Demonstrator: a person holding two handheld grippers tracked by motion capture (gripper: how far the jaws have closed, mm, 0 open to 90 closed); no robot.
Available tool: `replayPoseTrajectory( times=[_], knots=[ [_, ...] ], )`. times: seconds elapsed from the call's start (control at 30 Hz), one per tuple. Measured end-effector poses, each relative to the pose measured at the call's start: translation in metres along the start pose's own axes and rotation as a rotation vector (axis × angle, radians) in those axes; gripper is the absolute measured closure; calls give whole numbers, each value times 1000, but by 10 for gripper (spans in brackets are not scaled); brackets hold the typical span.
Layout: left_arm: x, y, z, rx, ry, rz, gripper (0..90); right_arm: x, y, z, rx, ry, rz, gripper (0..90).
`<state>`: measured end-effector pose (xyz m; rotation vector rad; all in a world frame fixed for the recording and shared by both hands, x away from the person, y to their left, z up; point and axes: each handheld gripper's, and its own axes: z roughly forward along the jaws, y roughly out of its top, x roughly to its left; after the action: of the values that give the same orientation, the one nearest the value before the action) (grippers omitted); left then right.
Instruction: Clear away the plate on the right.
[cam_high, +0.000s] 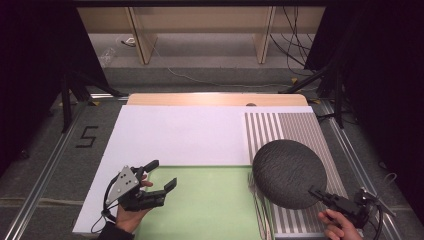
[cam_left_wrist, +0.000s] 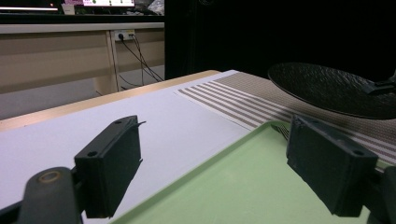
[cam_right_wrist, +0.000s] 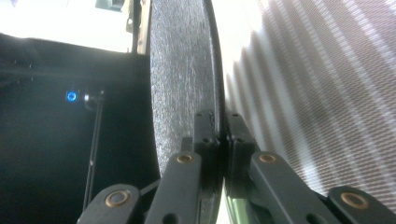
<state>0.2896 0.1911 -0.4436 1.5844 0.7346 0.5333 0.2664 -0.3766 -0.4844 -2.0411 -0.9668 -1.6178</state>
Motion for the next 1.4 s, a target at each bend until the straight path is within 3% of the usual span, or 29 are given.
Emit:
replayPoseTrajectory(
  times=[0.4, 0.83, 1.4],
  knots=[
    [0, 0, 0, -5, 1, -4, 176, 12, -15, 23, 74, 29, -33, 860],
    [0, 0, -1, -4, -2, -4, 176, 24, -34, 52, 175, 26, -66, 860],
    [0, 0, -1, -2, -3, -4, 177, 29, -61, 84, 307, 23, -97, 860]
  ],
)
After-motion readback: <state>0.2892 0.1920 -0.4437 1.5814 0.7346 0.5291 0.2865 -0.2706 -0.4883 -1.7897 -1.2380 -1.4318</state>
